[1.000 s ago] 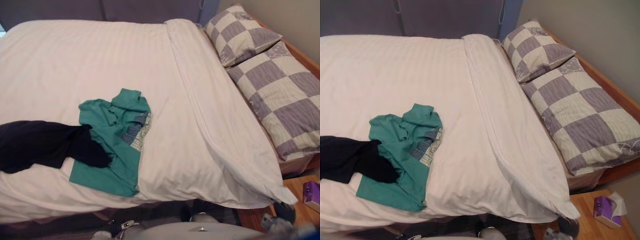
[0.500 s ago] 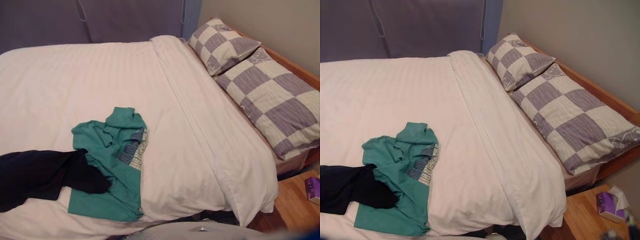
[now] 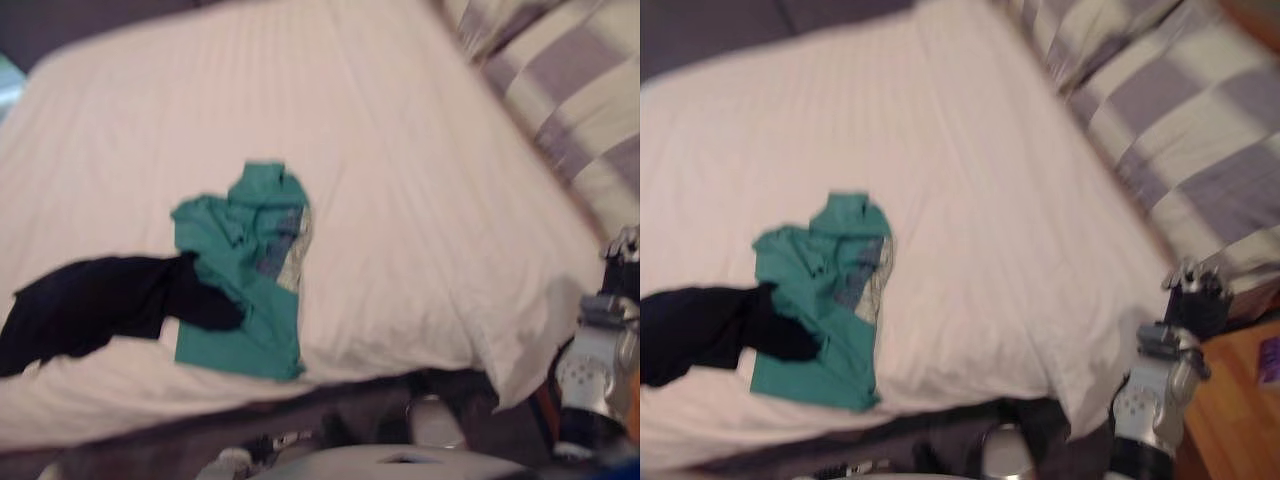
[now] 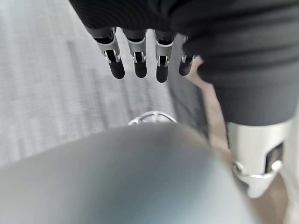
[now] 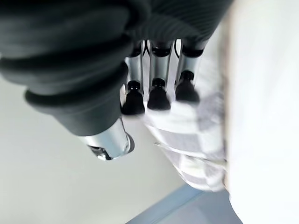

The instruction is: Tidy the bed and pick cloth on bed and put in laundry

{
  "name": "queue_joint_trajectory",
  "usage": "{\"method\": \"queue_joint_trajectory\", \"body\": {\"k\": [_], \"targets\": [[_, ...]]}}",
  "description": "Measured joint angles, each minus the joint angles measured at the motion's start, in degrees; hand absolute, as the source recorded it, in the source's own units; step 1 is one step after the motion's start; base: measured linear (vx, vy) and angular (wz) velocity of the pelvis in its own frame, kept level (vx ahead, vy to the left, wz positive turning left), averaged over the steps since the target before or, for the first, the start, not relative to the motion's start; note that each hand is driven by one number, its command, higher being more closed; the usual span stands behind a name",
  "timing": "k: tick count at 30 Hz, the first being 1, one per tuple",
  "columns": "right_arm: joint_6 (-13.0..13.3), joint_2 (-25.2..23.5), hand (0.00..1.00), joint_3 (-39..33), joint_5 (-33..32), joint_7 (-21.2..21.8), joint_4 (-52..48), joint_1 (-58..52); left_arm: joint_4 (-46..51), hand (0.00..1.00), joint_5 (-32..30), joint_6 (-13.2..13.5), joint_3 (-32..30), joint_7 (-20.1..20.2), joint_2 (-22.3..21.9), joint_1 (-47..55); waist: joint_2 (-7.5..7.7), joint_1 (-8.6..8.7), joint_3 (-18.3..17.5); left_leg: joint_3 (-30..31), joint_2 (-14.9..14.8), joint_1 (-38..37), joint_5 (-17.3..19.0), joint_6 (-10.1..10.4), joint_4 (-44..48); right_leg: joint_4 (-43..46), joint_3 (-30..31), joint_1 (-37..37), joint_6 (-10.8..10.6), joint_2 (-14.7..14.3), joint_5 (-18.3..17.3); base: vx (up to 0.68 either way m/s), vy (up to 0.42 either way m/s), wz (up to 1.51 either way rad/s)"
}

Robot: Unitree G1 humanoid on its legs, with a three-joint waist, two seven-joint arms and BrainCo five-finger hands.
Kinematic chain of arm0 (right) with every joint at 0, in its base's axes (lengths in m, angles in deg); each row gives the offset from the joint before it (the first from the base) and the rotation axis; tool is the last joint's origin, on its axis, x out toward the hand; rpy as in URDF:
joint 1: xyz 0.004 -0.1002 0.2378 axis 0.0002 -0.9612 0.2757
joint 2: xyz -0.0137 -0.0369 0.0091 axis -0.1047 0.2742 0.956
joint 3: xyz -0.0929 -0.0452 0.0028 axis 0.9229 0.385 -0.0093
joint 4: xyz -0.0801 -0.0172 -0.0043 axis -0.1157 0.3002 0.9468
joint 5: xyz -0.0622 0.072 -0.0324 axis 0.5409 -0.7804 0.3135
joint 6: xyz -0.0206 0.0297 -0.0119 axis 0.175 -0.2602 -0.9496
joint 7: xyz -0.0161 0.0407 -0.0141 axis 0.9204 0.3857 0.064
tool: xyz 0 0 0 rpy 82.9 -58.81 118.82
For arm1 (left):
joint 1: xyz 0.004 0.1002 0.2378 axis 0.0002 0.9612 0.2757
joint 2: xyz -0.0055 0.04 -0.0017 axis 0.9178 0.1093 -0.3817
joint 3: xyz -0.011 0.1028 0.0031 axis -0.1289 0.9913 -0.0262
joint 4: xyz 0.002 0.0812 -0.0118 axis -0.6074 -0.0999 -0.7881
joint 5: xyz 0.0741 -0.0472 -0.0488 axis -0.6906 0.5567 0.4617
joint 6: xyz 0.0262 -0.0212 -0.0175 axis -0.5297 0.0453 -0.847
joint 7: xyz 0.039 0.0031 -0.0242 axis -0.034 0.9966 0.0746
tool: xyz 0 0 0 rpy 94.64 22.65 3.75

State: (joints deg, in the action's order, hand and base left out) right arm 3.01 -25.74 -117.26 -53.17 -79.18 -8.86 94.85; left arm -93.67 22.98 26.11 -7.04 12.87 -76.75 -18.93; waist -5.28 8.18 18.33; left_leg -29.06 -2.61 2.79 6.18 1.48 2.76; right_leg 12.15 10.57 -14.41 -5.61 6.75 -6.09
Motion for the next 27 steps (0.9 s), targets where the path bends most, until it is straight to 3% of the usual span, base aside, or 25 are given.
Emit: {"method": "queue_joint_trajectory", "body": {"k": [1, 6, 9, 13, 18, 21, 23, 25, 27], "targets": [[0.4, 0.7, 1.00, 0.1, -2.4, -0.2, -1.4, 3.4, 0.1, 0.00, 1.3, 0.9, -0.1, 0.0, 0.1, -1.5, -1.31, -0.20, 3.1, -0.2, -0.5, 2.6, 0.1, -0.7, 2.5, 1.0, -0.2, -2.3, -0.2, 0.2, 0.8, -0.11, -0.051, 0.16], [1.4, 5.3, 1.00, -0.6, -16.2, 4.9, -3.9, 12.2, 1.9, 0.00, 4.6, 5.8, -1.9, -1.3, -1.4, -8.6, -3.23, -1.26, 12.1, -2.3, -2.0, 14.7, 0.9, -1.6, 9.8, 7.2, 0.0, -14.4, -0.3, 0.3, 0.8, -0.06, -0.033, 0.17], [1.3, 5.9, 1.00, -0.7, -24.7, 11.4, -2.6, 16.1, 2.9, 0.00, 8.7, 9.2, -3.0, -3.8, -5.3, -13.0, -3.00, -1.53, 12.3, -3.9, -1.5, 21.5, 0.3, -2.5, 10.4, 10.1, 1.9, -23.1, -0.3, 0.4, 0.8, 0.01, -0.006, 0.00], [1.9, 5.6, 1.00, 1.1, -30.0, 18.0, 0.8, 15.3, 1.4, 0.00, 9.0, 11.5, -4.9, -4.5, -6.8, -13.1, -3.06, -1.27, 12.3, -5.1, -1.6, 21.3, 0.3, -2.5, 11.6, 11.0, 2.6, -23.5, -0.2, 0.3, 0.8, 0.02, -0.009, -0.10], [6.6, 2.3, 1.00, 4.5, -34.2, 25.5, 2.0, 9.4, 1.2, 0.00, 9.1, 14.9, -9.6, -6.8, -10.0, -13.2, -3.05, -1.17, 12.3, -6.7, -1.9, 21.2, 0.3, -2.5, 10.4, 8.9, 2.8, -23.3, -0.2, -0.2, 0.8, -0.05, -0.020, -0.07], [7.4, 1.2, 1.00, 4.9, -36.3, 28.7, 3.6, 2.7, 1.6, 0.00, 11.2, 16.3, -13.0, -7.9, -12.3, -13.6, -2.62, -1.04, 12.3, -8.0, -2.4, 20.3, 0.3, -2.4, 9.7, 7.1, 3.1, -22.4, -0.2, -0.7, 1.7, -0.05, -0.034, -0.15], [7.0, 1.2, 1.00, 4.7, -36.3, 28.6, 8.3, -0.9, 1.7, 0.00, 11.3, 16.3, -13.8, -7.5, -13.2, -14.2, -2.20, -0.20, 12.2, -8.5, -2.5, 18.7, 0.4, -2.3, 9.4, 6.1, 3.5, -20.7, -0.3, -0.8, 2.2, 0.00, -0.005, -0.29], [3.9, 0.8, 1.00, 4.5, -36.3, 24.2, 21.6, -4.1, 1.7, 0.00, 11.3, 16.0, -14.7, -6.4, -13.3, -14.4, -1.26, 0.26, 12.1, -9.9, -2.9, 17.4, 1.0, -1.8, 9.5, 5.1, 4.6, -19.7, -0.3, -1.4, 2.9, 0.02, -0.004, -0.38], [1.1, -1.9, 1.00, 2.9, -36.1, 21.4, 30.1, -7.7, 1.6, 0.00, 11.3, 15.7, -16.5, -6.0, -13.5, -14.5, -1.25, 0.36, 12.2, -11.1, -3.6, 17.1, 1.7, -1.7, 10.4, 4.1, 5.3, -19.4, -0.4, -1.9, 3.5, 0.04, -0.023, -0.43]]}}
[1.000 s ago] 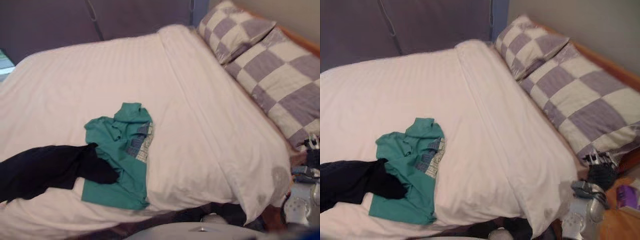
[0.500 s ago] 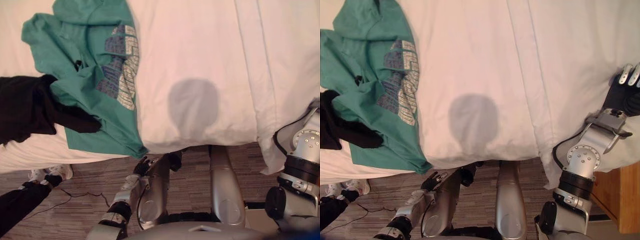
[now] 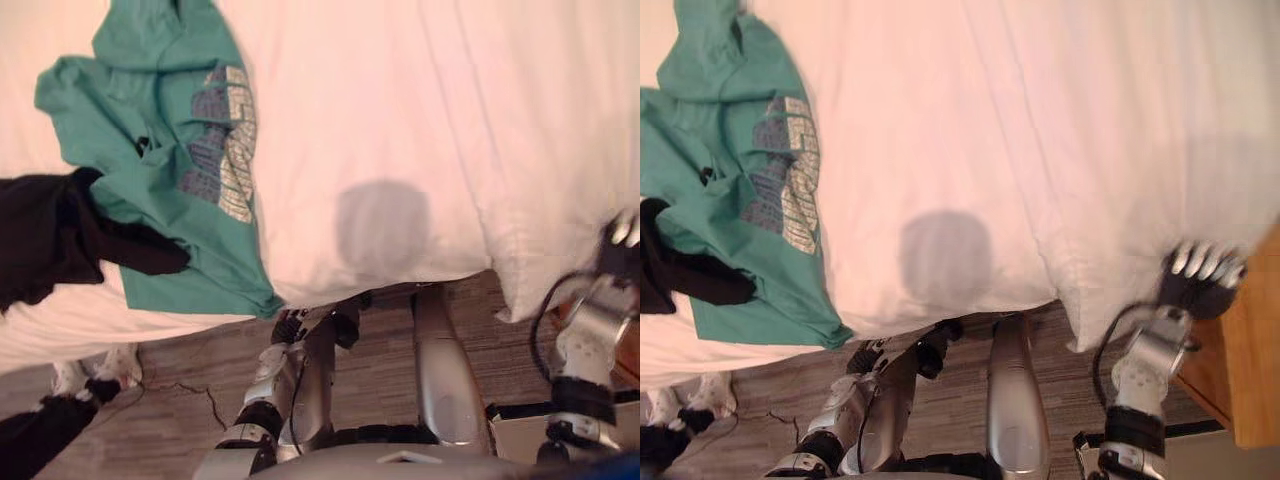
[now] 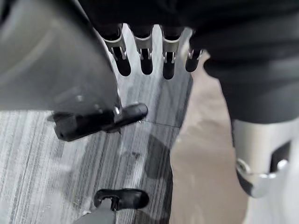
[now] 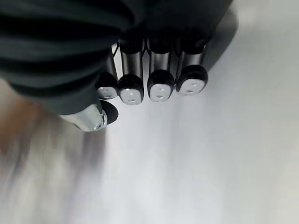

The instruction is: Tidy the bed and pick cloth on bed and put in laundry

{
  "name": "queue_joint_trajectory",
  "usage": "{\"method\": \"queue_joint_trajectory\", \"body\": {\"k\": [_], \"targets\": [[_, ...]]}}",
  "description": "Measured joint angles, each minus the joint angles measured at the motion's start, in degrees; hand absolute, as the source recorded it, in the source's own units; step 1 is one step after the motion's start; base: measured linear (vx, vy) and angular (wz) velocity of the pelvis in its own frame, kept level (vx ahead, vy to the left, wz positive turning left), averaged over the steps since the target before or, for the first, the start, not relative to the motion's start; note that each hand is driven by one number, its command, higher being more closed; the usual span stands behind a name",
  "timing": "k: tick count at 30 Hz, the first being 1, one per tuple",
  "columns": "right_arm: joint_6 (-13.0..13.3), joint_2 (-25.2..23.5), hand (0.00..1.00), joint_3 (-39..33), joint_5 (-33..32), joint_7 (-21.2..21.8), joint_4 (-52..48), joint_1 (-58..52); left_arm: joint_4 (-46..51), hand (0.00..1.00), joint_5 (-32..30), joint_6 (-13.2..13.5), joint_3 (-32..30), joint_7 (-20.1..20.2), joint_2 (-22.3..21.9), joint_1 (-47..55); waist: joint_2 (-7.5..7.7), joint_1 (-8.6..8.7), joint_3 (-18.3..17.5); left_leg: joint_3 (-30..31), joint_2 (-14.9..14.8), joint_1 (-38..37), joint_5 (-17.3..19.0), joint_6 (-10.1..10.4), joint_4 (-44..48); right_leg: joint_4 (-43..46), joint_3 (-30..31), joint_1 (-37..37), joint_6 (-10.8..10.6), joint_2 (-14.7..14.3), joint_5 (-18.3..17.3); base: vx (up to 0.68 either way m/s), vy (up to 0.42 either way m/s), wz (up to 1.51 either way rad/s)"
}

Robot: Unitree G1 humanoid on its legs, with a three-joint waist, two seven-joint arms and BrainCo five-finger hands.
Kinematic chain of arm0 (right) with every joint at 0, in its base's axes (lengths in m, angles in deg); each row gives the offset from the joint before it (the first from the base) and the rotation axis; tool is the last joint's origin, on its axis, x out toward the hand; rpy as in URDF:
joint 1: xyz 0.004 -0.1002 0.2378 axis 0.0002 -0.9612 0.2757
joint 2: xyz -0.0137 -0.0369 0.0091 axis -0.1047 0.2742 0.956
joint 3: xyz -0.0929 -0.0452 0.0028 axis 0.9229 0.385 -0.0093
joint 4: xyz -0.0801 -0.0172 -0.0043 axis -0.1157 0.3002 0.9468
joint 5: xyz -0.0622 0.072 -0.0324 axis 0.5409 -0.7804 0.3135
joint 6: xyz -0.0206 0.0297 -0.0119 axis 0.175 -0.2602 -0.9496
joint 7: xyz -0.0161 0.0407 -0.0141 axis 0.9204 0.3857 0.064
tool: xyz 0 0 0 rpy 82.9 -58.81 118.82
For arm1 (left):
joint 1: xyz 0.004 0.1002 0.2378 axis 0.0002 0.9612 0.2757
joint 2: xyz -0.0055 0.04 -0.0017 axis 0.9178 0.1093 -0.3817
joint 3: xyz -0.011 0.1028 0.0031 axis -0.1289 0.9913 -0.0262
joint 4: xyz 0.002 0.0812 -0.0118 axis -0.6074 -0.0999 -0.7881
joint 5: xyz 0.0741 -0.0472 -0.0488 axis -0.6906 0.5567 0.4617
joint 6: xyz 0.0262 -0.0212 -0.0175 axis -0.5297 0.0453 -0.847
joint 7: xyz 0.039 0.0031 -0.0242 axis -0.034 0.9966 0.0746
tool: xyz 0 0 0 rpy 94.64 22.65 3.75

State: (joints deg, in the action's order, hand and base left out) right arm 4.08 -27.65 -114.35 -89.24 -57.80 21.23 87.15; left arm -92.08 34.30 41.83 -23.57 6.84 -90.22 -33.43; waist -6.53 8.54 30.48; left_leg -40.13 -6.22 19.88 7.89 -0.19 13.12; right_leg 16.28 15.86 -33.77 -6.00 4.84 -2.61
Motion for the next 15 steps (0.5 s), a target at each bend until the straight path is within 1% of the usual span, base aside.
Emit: {"method": "queue_joint_trajectory", "body": {"k": [1, 2, 3, 4, 5, 6, 7, 9, 10, 11, 12, 13, 15], "targets": [[-1.4, -3.0, 1.00, -0.4, 0.5, -0.6, 2.3, -2.7, 0.0, 0.00, 0.1, -0.2, -1.3, 0.0, -0.1, 0.0, 0.05, 0.17, 0.0, -0.8, -0.7, -0.7, 0.7, 0.1, 0.8, -0.2, 0.5, 0.6, 0.0, -0.5, 0.2, 0.05, -0.030, -0.47], [-2.1, -4.1, 1.00, -0.4, 1.1, -0.7, 2.8, -4.2, -0.1, 0.00, 0.1, -0.3, -1.5, 0.0, -0.1, 0.0, 0.09, 0.36, 0.1, -1.1, -1.2, -1.2, 1.2, 0.1, 1.5, -0.2, 0.5, 1.2, 0.0, -0.8, 0.2, 0.06, -0.023, -0.47], [-3.1, -5.9, 1.00, -0.4, 2.3, -0.7, 2.9, -6.8, -0.1, 0.00, 0.2, -0.5, -1.4, 0.2, -0.1, 0.0, 0.11, 0.62, 0.1, -1.7, -2.4, -2.4, 2.5, 0.3, 3.2, -0.3, 0.5, 2.6, 0.0, -1.3, 0.2, 0.04, -0.009, -0.46], [-3.8, -6.6, 1.00, -0.4, 4.8, -0.5, 2.9, -8.6, -0.1, 0.00, 1.0, -0.7, -1.4, 0.7, -0.1, 0.0, 0.25, 0.61, 0.1, -2.0, -3.7, -3.9, 3.8, 0.6, 5.0, -0.4, 0.4, 4.6, 0.0, -2.0, 0.2, 0.04, -0.001, -0.43], [-3.8, -6.7, 0.00, -0.4, 6.4, -0.3, 2.9, -9.2, 0.1, 0.00, 1.3, -0.8, -1.3, 0.9, -0.1, 0.0, 0.42, 0.59, 0.1, -2.1, -4.3, -4.6, 4.4, 0.7, 5.8, -0.6, 0.2, 5.5, 0.0, -2.2, 0.2, 0.02, 0.006, -0.37], [-3.9, -6.8, 0.00, -0.3, 10.3, 0.4, 2.9, -9.8, 0.1, 0.00, 1.4, -0.9, -1.4, 1.1, -0.1, 0.1, 0.99, 0.42, -0.2, -2.3, -5.3, -6.1, 5.3, 0.9, 6.9, -1.4, -0.1, 7.5, 0.0, -2.6, 0.2, 0.02, 0.018, -0.23], [-3.9, -6.9, 0.00, -0.3, 16.2, 0.6, 2.9, -10.0, 0.0, 0.00, 1.4, -1.4, -1.3, 1.2, -0.1, 0.3, 1.98, 0.24, -0.6, -2.3, -5.8, -7.6, 5.9, 1.1, 7.4, -2.2, -0.7, 9.5, 0.0, -2.7, 0.2, 0.02, 0.020, -0.18], [-3.7, -7.1, 0.00, 0.3, 27.4, 0.4, 3.1, -10.3, -0.1, 0.00, 1.4, -2.4, -1.4, 1.2, 0.1, 1.4, 3.98, -0.31, -2.2, -2.2, -6.0, -9.6, 6.3, 1.4, 7.1, -3.2, -1.5, 12.1, 0.0, -2.6, 0.2, 0.03, 0.017, 0.01], [-3.3, -7.3, 0.00, 0.5, 31.7, 0.3, 3.3, -10.4, -0.1, 0.00, 1.4, -2.7, -1.4, 1.3, 0.1, 2.1, 4.52, -0.36, -3.1, -2.0, -6.1, -10.1, 6.4, 1.4, 7.0, -3.7, -2.0, 13.0, 0.0, -2.6, 0.2, 0.06, 0.022, 0.16], [-1.5, -7.8, 0.00, 1.5, 41.0, -0.2, 3.8, -11.1, -0.1, 0.00, 0.9, -3.6, -1.3, 2.0, 0.1, 3.7, 5.63, -0.78, -5.2, -1.7, -6.3, -11.2, 6.5, 1.6, 6.7, -4.6, -2.9, 14.6, 0.2, -2.4, 0.0, 0.11, 0.034, 0.19], [0.3, -8.2, 0.00, 3.0, 48.1, -0.8, 4.5, -12.6, 0.1, 0.00, 0.7, -4.5, -1.2, 2.3, 0.0, 5.5, 6.49, -1.92, -8.0, -1.5, -6.1, -12.3, 6.4, 1.9, 5.9, -5.2, -3.8, 15.9, 0.5, -2.1, -0.1, 0.14, 0.037, 0.23], [1.0, -8.3, 0.00, 3.6, 50.7, -1.1, 4.8, -13.4, 0.1, 0.00, 0.1, -4.9, -1.1, 2.6, 0.0, 5.8, 6.70, -2.20, -9.1, -1.0, -5.9, -13.0, 6.3, 2.0, 5.4, -5.6, -5.0, 17.0, 0.6, -1.8, -0.2, 0.17, 0.040, 0.35], [3.2, -8.9, 0.00, 5.0, 61.2, -2.2, 7.1, -15.4, 0.1, 0.00, -3.5, -6.1, -1.1, 4.4, -0.1, 8.5, 6.83, -3.49, -14.0, 0.5, -4.9, -16.7, 5.7, 2.7, 2.4, -6.2, -10.5, 20.9, 0.7, -0.6, -0.2, 0.19, 0.045, 0.44]]}}
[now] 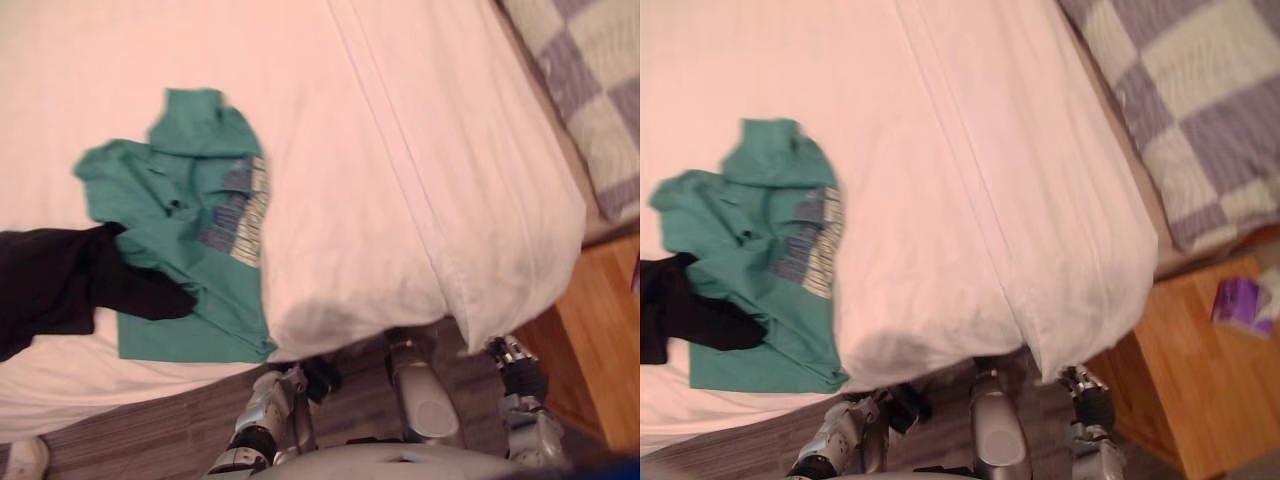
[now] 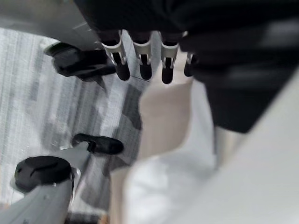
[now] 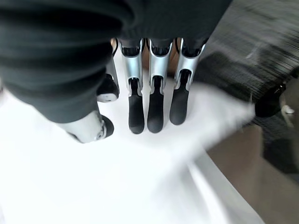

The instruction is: Tidy the bed and pick cloth on bed and put in laundry

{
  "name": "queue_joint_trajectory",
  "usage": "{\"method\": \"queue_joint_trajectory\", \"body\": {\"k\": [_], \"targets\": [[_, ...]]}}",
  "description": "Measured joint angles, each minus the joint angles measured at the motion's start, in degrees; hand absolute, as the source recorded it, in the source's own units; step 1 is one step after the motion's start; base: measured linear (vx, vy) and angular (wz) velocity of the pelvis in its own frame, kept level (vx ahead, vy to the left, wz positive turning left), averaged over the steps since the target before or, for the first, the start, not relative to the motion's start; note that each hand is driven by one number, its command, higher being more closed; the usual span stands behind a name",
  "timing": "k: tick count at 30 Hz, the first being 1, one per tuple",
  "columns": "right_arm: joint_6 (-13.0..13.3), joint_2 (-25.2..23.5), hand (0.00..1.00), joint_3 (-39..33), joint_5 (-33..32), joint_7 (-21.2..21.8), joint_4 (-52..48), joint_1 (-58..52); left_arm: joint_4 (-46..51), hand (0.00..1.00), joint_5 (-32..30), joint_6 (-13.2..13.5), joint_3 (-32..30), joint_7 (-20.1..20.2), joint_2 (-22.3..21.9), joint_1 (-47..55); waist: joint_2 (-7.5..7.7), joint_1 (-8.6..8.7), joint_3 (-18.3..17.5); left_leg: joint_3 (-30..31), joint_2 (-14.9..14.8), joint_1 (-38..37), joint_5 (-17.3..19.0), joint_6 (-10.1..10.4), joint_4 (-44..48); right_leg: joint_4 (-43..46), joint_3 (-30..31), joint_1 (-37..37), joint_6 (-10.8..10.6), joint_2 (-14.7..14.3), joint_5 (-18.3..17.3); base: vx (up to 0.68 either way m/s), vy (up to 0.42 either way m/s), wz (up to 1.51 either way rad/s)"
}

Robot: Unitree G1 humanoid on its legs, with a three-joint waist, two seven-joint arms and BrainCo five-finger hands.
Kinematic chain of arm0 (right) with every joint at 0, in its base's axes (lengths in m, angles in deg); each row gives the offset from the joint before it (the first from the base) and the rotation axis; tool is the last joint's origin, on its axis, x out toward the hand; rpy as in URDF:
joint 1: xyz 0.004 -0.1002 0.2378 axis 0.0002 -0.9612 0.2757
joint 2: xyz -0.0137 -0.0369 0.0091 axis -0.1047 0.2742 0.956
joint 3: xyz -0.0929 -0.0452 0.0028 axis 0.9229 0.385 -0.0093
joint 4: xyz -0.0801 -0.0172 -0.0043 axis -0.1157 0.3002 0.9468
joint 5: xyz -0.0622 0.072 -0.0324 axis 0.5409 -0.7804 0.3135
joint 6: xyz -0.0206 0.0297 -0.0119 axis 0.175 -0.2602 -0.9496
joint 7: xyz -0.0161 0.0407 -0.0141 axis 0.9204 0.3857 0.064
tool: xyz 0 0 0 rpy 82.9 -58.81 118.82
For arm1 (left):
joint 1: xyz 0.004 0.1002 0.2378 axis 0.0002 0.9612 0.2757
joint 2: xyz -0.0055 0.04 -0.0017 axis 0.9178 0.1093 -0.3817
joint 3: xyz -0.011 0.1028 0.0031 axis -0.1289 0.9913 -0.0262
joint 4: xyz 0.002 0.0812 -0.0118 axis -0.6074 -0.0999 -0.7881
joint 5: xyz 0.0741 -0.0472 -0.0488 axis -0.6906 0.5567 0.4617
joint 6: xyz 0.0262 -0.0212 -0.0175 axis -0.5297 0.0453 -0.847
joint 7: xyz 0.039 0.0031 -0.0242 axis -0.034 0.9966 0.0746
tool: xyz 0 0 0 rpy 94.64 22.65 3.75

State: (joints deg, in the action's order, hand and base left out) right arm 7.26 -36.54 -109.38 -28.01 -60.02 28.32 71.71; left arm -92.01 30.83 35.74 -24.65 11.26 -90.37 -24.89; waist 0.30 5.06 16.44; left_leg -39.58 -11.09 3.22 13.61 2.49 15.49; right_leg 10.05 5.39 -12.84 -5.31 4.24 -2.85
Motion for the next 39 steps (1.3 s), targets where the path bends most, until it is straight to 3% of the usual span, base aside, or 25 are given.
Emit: {"method": "queue_joint_trajectory", "body": {"k": [2, 5, 9, 12, 14, 15, 21, 24, 30, 36, 39], "targets": [[0.8, -0.5, 0.00, 1.0, 6.1, -1.5, 2.1, -0.6, -0.1, 0.00, -2.6, -1.2, 0.0, 0.8, -0.2, 2.0, -0.38, 0.10, -3.4, 1.5, 1.4, -2.7, -0.9, 0.2, -3.1, -0.5, -3.0, 2.8, 0.2, 0.9, -0.4, 0.18, 0.064, 0.48], [1.8, -1.7, 0.00, 2.3, 14.1, -3.7, 5.5, -2.3, -0.7, 0.00, -6.4, -3.0, 0.0, 2.5, -0.4, 3.1, -0.66, 0.06, -5.8, 4.6, 3.1, -6.7, -2.6, 0.5, -7.3, -0.5, -7.4, 7.3, 0.6, 2.1, -1.5, 0.14, 0.041, 0.63], [1.9, -3.0, 0.00, 3.8, 17.9, -4.9, 8.4, -2.9, -2.0, 0.00, -9.2, -4.0, 0.0, 2.8, 0.1, 3.2, 0.12, -0.03, -7.5, 6.8, 4.2, -10.2, -4.5, 1.1, -11.4, 0.9, -10.3, 10.0, 1.1, 2.6, -3.4, 0.05, -0.030, 0.32], [0.5, -2.8, 0.00, 4.4, 20.4, -4.9, 10.3, -3.2, -2.3, 0.00, -11.5, -4.8, 0.3, 2.9, 1.2, 3.3, 0.96, -0.05, -8.0, 8.6, 5.2, -11.6, -5.7, 1.3, -13.1, 4.2, -12.2, 10.5, 1.3, 3.5, -7.3, 0.02, -0.089, 0.25], [-2.5, -1.9, 0.00, 5.0, 20.4, -4.9, 12.1, -2.5, -2.3, 0.00, -12.8, -4.8, 3.0, 3.0, 2.4, 3.7, 1.24, -0.09, -8.4, 10.3, 6.2, -12.5, -7.0, 1.6, -14.9, 7.4, -12.7, 10.0, 1.5, 4.2, -10.0, 0.01, -0.115, 0.31], [-3.8, -1.0, 0.00, 5.9, 20.0, -4.9, 13.0, -1.6, -2.3, 0.00, -12.9, -4.7, 4.0, 3.0, 2.9, 3.8, 1.50, -0.13, -8.6, 10.6, 6.3, -12.9, -7.7, 1.7, -15.8, 7.9, -13.0, 9.7, 1.6, 4.2, -10.2, 0.00, -0.090, 0.17], [-11.1, 1.9, 0.00, 6.4, 18.3, -5.2, 16.6, 1.4, -2.3, 0.00, -10.6, -3.5, 6.8, 2.5, 4.4, 3.9, -0.22, -1.39, -8.3, 12.0, 5.6, -13.4, -10.0, 2.0, -17.7, 4.9, -14.4, 11.3, 2.2, 2.7, -9.0, -0.01, -0.072, 0.10], [-12.6, 2.2, 0.00, 5.8, 18.3, -5.3, 16.6, 1.6, -2.4, 0.00, -10.6, -3.5, 6.3, 2.4, 4.4, 4.0, -1.01, -1.35, -8.3, 11.5, 5.2, -12.7, -10.1, 2.0, -17.5, 1.6, -14.0, 11.6, 2.3, 1.6, -6.8, -0.04, -0.005, -0.11], [-13.3, 1.8, 0.00, 4.5, 20.3, -5.9, 16.5, 1.4, -2.3, 0.00, -10.2, -3.5, 1.6, 1.3, 4.0, 4.7, -1.10, -1.60, -8.3, 10.0, 5.1, -12.7, -10.1, 1.8, -17.0, -1.1, -12.3, 12.6, 2.1, 1.1, -4.6, -0.03, 0.023, -0.14], [-13.9, 1.8, 0.00, 3.3, 20.2, -5.9, 15.8, 0.9, -1.8, 0.00, -10.3, -3.0, -1.4, 0.9, 3.2, 5.5, -1.95, -2.64, -7.8, 9.4, 3.8, -13.4, -9.2, 2.1, -15.3, -0.9, -11.4, 13.0, 2.5, 0.9, -5.6, -0.03, -0.041, -0.07], [-14.1, 1.9, 0.00, 3.4, 19.7, -6.1, 14.7, 1.0, -0.9, 0.00, -10.8, -1.9, -2.5, -1.9, 2.7, 5.7, -2.35, -2.76, -7.2, 7.9, 2.7, -10.2, -5.1, 2.1, -10.1, 5.3, -11.2, 9.3, 2.7, 1.7, -8.8, -0.03, -0.038, -0.16]]}}
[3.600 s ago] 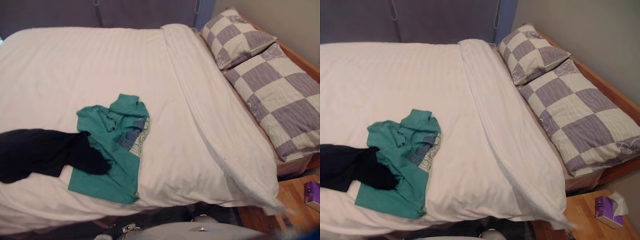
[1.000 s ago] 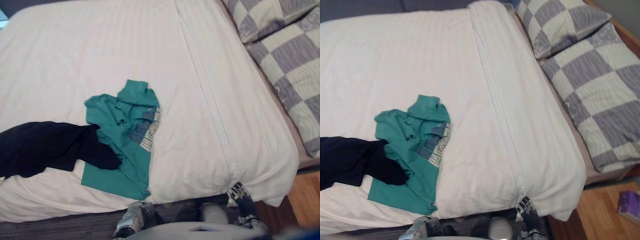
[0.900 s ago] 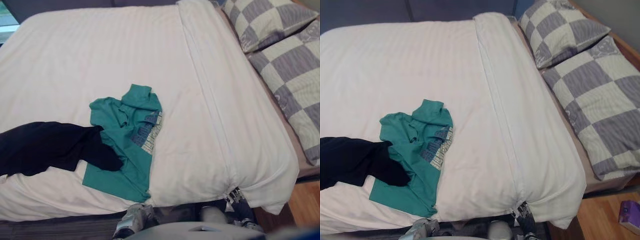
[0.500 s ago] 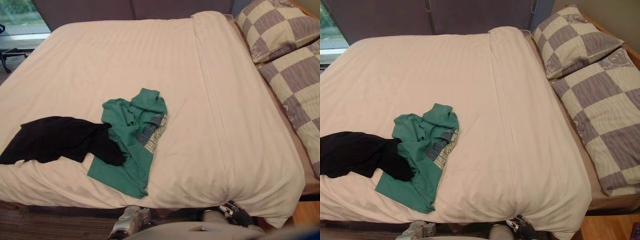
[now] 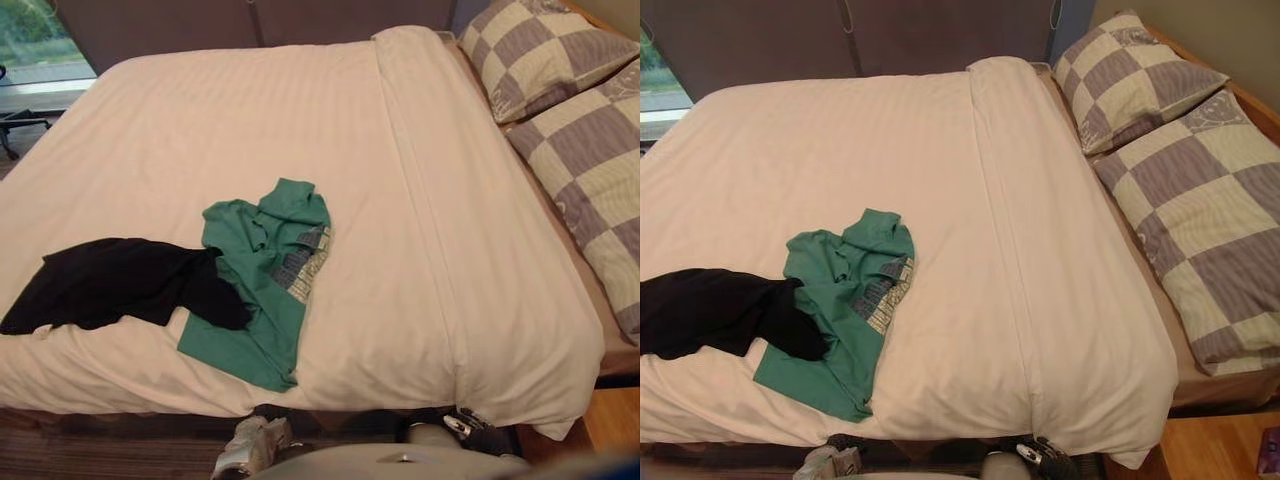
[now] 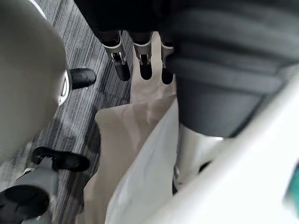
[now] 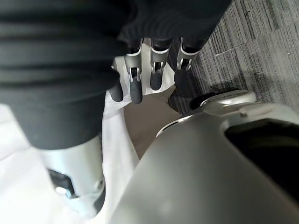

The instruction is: Tidy the bed and pick cloth on bed and put in laundry

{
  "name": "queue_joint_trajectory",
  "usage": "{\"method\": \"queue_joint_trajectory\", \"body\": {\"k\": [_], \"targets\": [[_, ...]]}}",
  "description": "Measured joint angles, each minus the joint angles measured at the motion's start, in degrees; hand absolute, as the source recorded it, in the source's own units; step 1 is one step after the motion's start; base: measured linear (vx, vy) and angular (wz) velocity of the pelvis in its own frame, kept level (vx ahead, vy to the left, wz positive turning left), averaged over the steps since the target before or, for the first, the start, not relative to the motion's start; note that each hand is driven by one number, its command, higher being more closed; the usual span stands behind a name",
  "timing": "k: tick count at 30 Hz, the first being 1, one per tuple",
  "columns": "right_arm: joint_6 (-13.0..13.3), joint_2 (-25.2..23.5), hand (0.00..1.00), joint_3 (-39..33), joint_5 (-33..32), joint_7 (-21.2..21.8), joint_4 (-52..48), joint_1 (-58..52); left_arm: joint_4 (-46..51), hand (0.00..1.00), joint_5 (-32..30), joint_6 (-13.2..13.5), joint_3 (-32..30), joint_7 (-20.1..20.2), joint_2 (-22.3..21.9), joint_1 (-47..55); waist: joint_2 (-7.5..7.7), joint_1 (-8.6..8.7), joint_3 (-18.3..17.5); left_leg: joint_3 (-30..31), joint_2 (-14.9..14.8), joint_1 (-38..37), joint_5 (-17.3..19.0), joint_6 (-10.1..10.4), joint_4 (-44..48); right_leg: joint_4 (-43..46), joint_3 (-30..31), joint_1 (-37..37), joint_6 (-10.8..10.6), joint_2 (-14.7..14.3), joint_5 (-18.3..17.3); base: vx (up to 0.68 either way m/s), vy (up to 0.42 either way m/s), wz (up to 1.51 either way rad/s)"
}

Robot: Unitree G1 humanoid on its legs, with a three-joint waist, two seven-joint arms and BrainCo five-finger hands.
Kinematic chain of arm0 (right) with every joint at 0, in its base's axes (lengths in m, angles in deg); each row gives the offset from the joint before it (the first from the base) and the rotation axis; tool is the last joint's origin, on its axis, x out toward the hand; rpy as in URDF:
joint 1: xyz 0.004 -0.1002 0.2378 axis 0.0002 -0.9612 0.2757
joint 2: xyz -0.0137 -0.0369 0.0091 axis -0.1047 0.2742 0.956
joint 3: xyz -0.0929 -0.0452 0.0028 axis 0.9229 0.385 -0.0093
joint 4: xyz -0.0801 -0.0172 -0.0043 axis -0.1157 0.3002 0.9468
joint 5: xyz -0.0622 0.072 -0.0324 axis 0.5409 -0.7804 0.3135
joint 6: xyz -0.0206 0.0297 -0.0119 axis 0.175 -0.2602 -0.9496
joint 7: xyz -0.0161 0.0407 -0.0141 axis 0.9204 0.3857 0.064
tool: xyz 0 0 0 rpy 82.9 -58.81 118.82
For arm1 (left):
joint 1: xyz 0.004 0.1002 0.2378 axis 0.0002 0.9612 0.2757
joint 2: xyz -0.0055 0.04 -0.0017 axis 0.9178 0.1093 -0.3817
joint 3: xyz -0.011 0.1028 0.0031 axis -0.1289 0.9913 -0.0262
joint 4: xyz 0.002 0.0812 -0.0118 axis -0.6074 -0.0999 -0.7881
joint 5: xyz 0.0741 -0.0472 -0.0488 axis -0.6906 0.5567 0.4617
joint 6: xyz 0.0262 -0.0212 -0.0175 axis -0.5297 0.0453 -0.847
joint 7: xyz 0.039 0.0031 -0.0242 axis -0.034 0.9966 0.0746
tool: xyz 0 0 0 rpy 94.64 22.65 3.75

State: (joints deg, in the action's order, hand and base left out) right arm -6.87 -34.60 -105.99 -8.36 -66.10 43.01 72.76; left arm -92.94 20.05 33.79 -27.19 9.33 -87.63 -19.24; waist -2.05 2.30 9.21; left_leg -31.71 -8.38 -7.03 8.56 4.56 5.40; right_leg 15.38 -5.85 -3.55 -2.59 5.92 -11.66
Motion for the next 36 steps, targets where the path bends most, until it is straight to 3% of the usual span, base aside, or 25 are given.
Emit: {"method": "queue_joint_trajectory", "body": {"k": [4, 6, 10, 11, 12, 13, 15, 16, 17, 18, 19, 20, 21, 22, 23, 24, 25, 26, 27, 28, 30, 32, 33, 35, 36], "targets": [[-0.3, 0.0, 0.00, 0.5, -4.4, -1.2, -1.1, 0.3, 1.0, 0.00, 0.0, 1.5, 0.1, -4.0, 0.6, -0.9, 0.40, 0.34, 2.2, 0.8, -2.0, 6.7, 6.6, -0.5, 15.2, 16.0, 0.0, -8.7, -0.3, 3.7, -7.1, 0.00, -0.044, 0.02], [-0.5, 0.1, 0.00, 0.4, -7.4, -2.5, -1.2, 1.8, 1.0, 0.00, 0.6, 2.3, -0.1, -8.9, 1.4, -0.9, 1.38, 0.78, 4.2, -0.2, -3.2, 8.8, 9.2, -0.3, 21.1, 24.2, -1.1, -13.4, 0.1, 6.3, -10.9, 0.04, -0.121, -0.22], [-0.5, -0.6, 0.00, -0.2, -10.4, -3.8, -1.3, 2.5, 0.9, 0.00, 4.5, 2.4, -0.3, -14.4, 3.0, -0.4, 2.84, 1.15, 6.1, -0.1, -7.9, 11.0, 10.6, -0.4, 30.2, 33.6, -3.1, -17.5, 1.9, 6.8, -14.7, 0.07, -0.291, -0.33], [0.0, -0.6, 0.00, -0.1, -10.8, -3.8, -1.6, 3.0, 0.9, 0.00, 5.2, 2.7, -0.4, -14.4, 3.5, -0.6, 2.63, 0.62, 6.1, 1.7, -9.7, 13.4, 11.2, -0.8, 34.3, 35.1, -3.2, -19.0, 3.3, 6.2, -15.8, 0.05, -0.394, -0.57], [0.9, 0.2, 0.00, -0.3, -10.8, -3.9, -1.5, 4.3, 0.9, 0.00, 5.2, 3.3, -1.0, -14.2, 3.2, -0.9, 1.53, 0.78, 6.9, 3.6, -13.2, 14.7, 12.9, -2.7, 37.3, 36.8, -3.1, -20.2, 3.5, 5.1, -16.0, 0.04, -0.444, -0.56], [1.3, 0.4, 0.00, -0.4, -10.6, -4.1, -1.6, 4.7, 0.7, 0.00, 5.2, 3.6, -1.0, -13.7, 3.1, -1.0, 1.16, 1.17, 7.2, 5.4, -15.3, 14.9, 12.8, -2.7, 37.4, 37.3, -2.8, -20.4, 3.4, 4.4, -16.0, 0.00, -0.509, -0.42], [3.0, 1.1, 0.00, -0.2, -10.1, -5.3, -2.2, 4.7, -0.5, 0.00, 6.1, 7.1, -0.7, -10.2, 3.5, -0.4, 1.08, 1.26, 7.3, 15.6, -20.7, 15.1, 10.2, -3.3, 36.1, 40.2, -0.3, -21.8, -0.4, 3.8, -18.9, -0.07, -0.518, -0.40], [3.3, 1.4, 0.00, -0.1, -10.1, -5.8, -2.3, 4.7, -0.9, 0.00, 7.7, 8.1, -0.7, -8.5, 3.7, -0.3, 1.03, 1.21, 7.3, 17.8, -21.1, 15.0, 9.1, -3.4, 35.9, 40.7, 0.1, -22.2, -1.5, 3.7, -20.2, -0.20, -0.267, -0.32], [3.3, 1.6, 0.00, -1.3, -10.2, -7.4, -2.0, 5.0, -1.5, 0.00, 11.7, 8.7, 0.5, -3.3, 5.1, -0.4, -0.04, 1.34, 7.1, 22.8, -21.8, 15.0, 7.5, -4.6, 35.6, 40.7, -0.8, -22.3, -4.3, 4.2, -21.1, -0.12, 0.102, 0.11], [3.1, 2.2, 0.00, -3.4, -10.3, -8.9, -2.9, 3.6, -0.3, 0.00, 15.3, 9.6, 3.9, 1.9, 5.3, 0.8, -2.32, 1.74, 5.6, 26.4, -23.8, 17.6, 7.1, -4.1, 37.9, 50.5, 1.8, -23.7, -10.0, 6.5, -23.5, -0.01, 0.312, 0.34], [2.8, 2.1, 0.00, -3.9, -10.3, -9.1, -3.5, 2.9, 1.7, 0.00, 16.9, 10.4, 5.0, 3.5, 5.1, 1.5, -1.29, 2.19, 5.3, 26.8, -23.0, 18.0, 6.6, -1.8, 39.7, 53.5, 7.4, -23.7, -7.5, 7.6, -24.1, 0.02, 0.613, 0.45], [2.0, 1.5, 0.00, -4.7, -10.3, -9.2, -4.3, 2.0, 3.8, 0.00, 20.5, 11.4, 6.5, 6.7, 5.3, 2.2, 1.51, 1.27, 4.1, 26.5, -20.5, 17.4, 8.5, 3.9, 42.7, 43.4, 13.7, -20.6, -9.1, 12.0, -23.5, -0.10, 0.605, 0.31], [1.6, 1.8, 0.00, -6.9, -10.3, -9.4, -4.7, 2.7, 2.7, 0.00, 23.3, 10.1, 8.5, 8.4, 3.8, 1.1, -0.83, 1.91, 3.6, 26.4, -20.2, 18.0, 10.9, 7.5, 45.4, 42.1, 13.1, -20.2, -9.9, 11.7, -22.6, -0.20, 0.723, 0.34], [1.6, 1.6, 0.00, -8.2, -10.2, -9.0, -4.4, 3.6, 1.6, 0.00, 26.3, 7.4, 12.2, 10.9, 2.3, 0.8, -3.49, 3.13, 2.7, 24.3, -19.6, 17.0, 13.0, 10.3, 44.9, 36.5, 10.9, -18.0, -8.4, 10.4, -18.5, -0.15, 0.538, 0.30], [1.7, 1.0, 0.00, -8.5, -10.2, -8.6, -3.0, 4.4, 1.1, 0.00, 26.3, 5.7, 14.4, 13.1, 2.1, 0.4, -4.76, 3.20, 1.8, 21.9, -17.8, 14.2, 13.2, 10.0, 39.0, 31.9, 9.1, -16.9, -7.8, 8.5, -14.6, -0.11, 0.574, 0.01], [1.7, -0.4, 0.00, -8.5, -10.1, -8.2, -0.4, 6.2, 1.0, 0.00, 25.6, 4.3, 15.9, 14.9, 2.9, -0.7, -3.52, 2.58, 1.8, 19.3, -17.5, 10.3, 16.6, 10.6, 32.4, 27.8, 8.7, -16.2, -8.4, 8.4, -10.2, -0.11, 0.439, -0.63], [1.7, -3.1, 0.00, -7.7, -9.8, -7.1, 2.1, 8.2, 0.7, 0.00, 23.8, 3.6, 16.2, 15.6, 5.2, -2.1, 0.09, 0.79, 2.1, 15.0, -15.4, 7.9, 13.0, 9.8, 29.3, 22.4, 7.1, -15.3, -7.3, 10.0, -2.9, -0.11, 0.410, -0.91], [2.3, -3.3, 0.00, -5.3, -8.5, -6.1, 2.7, 8.4, 0.6, 0.00, 21.6, 3.4, 16.3, 15.6, 5.5, -1.8, 0.65, 0.75, 1.5, 12.5, -15.3, 6.8, 11.3, 9.4, 26.6, 18.4, 3.0, -14.0, -6.1, 10.0, 1.3, -0.02, 0.198, -0.94], [3.2, -2.9, 0.00, -3.3, -7.8, -5.3, 2.8, 8.4, 0.5, 0.00, 19.8, 3.4, 16.4, 15.7, 5.5, -1.4, 0.62, 0.87, 1.5, 10.4, -15.2, 4.9, 10.6, 8.8, 24.2, 18.4, -0.6, -12.6, -6.8, 8.5, 2.6, 0.10, 0.011, -0.57], [3.7, -2.7, 0.00, -2.3, -7.4, -5.2, 2.9, 8.4, 0.4, 0.00, 18.9, 3.5, 16.7, 15.7, 5.5, -1.5, 0.66, 0.95, 1.6, 9.5, -14.8, 3.9, 10.0, 8.4, 22.5, 18.9, -2.2, -11.5, -6.6, 7.1, 2.4, 0.23, -0.169, -0.43], [4.6, -2.3, 0.00, -1.8, -6.1, -5.4, 3.7, 7.6, -1.9, 0.00, 15.0, 4.9, 19.0, 15.4, 5.0, -2.2, 0.73, 1.73, 1.5, 7.2, -9.5, 1.8, 8.6, 6.7, 16.1, 17.0, -4.6, -7.3, -3.6, 4.0, -3.2, 0.25, -0.179, -0.16], [5.1, -2.2, 0.00, -3.4, -5.2, -5.4, 4.0, 6.7, -3.3, 0.00, 11.1, 5.8, 20.2, 14.2, 4.4, -2.2, 0.90, 2.85, 1.2, 8.0, -5.2, 1.1, 6.6, 3.9, 12.9, 13.6, -3.1, -3.6, -3.0, 3.8, -5.5, 0.25, -0.042, 0.44], [5.4, -1.6, 0.00, -4.5, -3.3, -5.6, 4.3, 5.5, -3.6, 0.00, 9.0, 5.9, 20.3, 13.4, 4.2, -2.2, 0.11, 3.81, 1.0, 10.3, -3.4, 0.9, 6.1, 3.2, 11.5, 10.8, -1.4, -0.6, -2.8, 3.8, -6.4, 0.20, 0.085, 0.83], [5.3, -1.6, 0.00, -6.5, -3.2, -6.5, 5.9, 2.7, -3.6, 0.00, 5.3, 6.0, 20.5, 13.4, 4.2, -1.9, -0.34, 3.96, 0.6, 13.4, -2.2, 0.0, 5.2, 2.4, 10.0, 8.4, 0.3, 2.9, -2.4, 3.9, -6.6, 0.06, 0.158, 0.97], [5.1, -2.0, 0.00, -6.8, -2.7, -6.5, 7.1, 0.5, -3.5, 0.00, 3.4, 6.2, 20.1, 13.3, 4.6, -0.9, 0.45, 3.16, -0.9, 14.3, -1.7, 0.0, 4.2, 1.5, 9.0, 6.9, -0.1, 4.3, -2.4, 4.3, -6.6, 0.05, 0.085, 0.80]]}}
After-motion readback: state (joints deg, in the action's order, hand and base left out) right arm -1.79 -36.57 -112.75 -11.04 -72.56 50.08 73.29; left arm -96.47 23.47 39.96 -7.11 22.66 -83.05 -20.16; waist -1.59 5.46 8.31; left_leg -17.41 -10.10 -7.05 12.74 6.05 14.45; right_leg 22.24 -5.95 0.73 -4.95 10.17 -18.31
